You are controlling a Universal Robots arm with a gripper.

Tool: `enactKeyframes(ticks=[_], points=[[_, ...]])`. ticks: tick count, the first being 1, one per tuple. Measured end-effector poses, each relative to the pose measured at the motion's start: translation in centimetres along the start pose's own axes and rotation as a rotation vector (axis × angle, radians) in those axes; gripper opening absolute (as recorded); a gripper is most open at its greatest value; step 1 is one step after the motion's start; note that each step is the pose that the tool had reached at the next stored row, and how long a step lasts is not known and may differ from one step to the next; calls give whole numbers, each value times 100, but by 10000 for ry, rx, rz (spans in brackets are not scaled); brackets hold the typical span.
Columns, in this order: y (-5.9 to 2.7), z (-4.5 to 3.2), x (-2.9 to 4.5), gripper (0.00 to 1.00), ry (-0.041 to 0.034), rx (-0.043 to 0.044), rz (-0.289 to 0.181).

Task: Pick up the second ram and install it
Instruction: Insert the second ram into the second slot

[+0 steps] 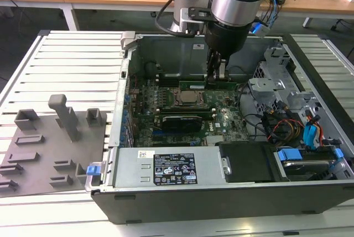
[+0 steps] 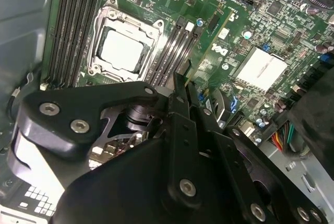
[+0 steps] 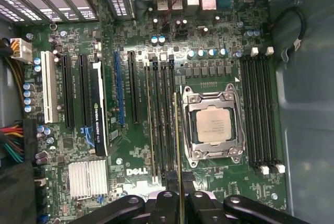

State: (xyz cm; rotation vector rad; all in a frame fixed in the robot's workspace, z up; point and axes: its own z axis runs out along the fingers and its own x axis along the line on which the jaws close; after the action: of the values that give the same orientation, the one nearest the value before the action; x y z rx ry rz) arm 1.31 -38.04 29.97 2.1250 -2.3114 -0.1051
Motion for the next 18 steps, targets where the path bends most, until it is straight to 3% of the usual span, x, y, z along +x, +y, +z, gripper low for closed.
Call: enactKeyframes(ticks=[16, 18], points=[[-4, 201, 10, 14, 1, 0, 3], [94, 260, 20, 14, 0, 0, 0]])
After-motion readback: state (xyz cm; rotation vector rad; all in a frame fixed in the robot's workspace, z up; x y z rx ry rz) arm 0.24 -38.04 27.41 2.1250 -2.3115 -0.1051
